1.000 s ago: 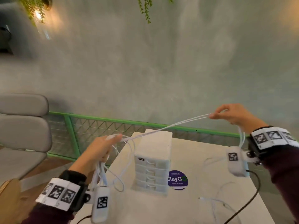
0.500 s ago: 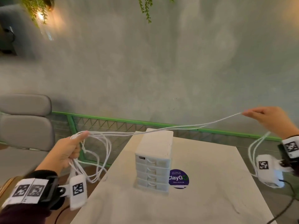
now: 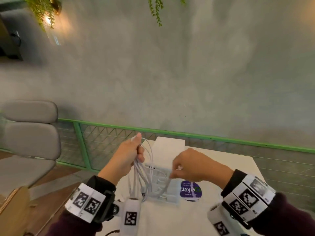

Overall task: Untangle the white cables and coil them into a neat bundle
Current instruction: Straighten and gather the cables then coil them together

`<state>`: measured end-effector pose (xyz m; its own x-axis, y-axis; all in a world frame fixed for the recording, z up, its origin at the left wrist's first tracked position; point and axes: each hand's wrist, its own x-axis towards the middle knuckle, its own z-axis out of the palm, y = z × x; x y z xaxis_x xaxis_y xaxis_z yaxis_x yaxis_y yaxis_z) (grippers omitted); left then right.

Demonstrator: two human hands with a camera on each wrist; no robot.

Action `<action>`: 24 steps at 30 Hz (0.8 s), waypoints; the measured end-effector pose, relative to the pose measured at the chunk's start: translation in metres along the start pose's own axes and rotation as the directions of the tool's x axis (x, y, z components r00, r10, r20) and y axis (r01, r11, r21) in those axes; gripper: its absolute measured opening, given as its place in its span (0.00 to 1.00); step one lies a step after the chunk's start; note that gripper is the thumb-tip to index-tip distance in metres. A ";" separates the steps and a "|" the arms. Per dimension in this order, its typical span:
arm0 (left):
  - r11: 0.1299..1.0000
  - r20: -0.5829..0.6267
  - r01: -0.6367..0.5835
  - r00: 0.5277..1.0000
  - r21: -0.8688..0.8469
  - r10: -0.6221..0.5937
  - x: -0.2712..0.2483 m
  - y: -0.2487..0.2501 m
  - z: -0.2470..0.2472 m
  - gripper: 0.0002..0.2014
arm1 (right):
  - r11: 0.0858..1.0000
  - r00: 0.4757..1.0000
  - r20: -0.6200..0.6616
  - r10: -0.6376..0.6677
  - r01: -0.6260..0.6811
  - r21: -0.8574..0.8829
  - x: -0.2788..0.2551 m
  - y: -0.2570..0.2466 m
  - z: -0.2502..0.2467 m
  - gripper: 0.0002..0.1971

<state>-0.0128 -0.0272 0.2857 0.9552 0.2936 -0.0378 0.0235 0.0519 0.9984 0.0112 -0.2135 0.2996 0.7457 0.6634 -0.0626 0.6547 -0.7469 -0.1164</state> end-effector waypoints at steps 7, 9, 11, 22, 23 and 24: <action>0.992 0.178 0.030 0.983 0.122 -0.051 -0.014 -0.015 0.025 0.20 | 0.901 0.963 -0.271 0.000 0.117 0.417 0.024 -0.010 -0.023 0.09; 0.989 0.206 0.082 0.973 0.124 -0.106 -0.012 -0.015 0.013 0.22 | 0.856 0.961 -0.264 0.079 0.070 0.512 0.025 0.014 -0.031 0.09; 0.980 0.226 0.035 0.971 0.196 -0.080 -0.008 -0.017 -0.004 0.21 | 0.846 0.944 -0.283 0.168 0.010 0.533 0.025 0.043 -0.036 0.08; 0.962 -0.169 0.035 0.986 0.272 0.011 0.021 -0.024 -0.093 0.12 | 0.719 0.647 -0.382 0.659 -0.394 0.573 -0.004 0.194 0.002 0.33; 0.965 -0.211 0.047 0.977 0.257 0.008 0.024 -0.024 -0.098 0.13 | 0.706 0.630 -0.374 0.680 -0.426 0.566 -0.008 0.201 0.009 0.37; 0.974 -0.248 0.057 0.969 0.221 -0.001 0.026 -0.024 -0.103 0.13 | 0.689 0.615 -0.355 0.704 -0.470 0.551 -0.012 0.210 0.017 0.41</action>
<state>-0.0184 0.0774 0.2562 0.8523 0.5208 -0.0480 0.1426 -0.1432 0.9794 0.1377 -0.3778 0.2593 0.9635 -0.1338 0.2319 0.0323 -0.8016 -0.5970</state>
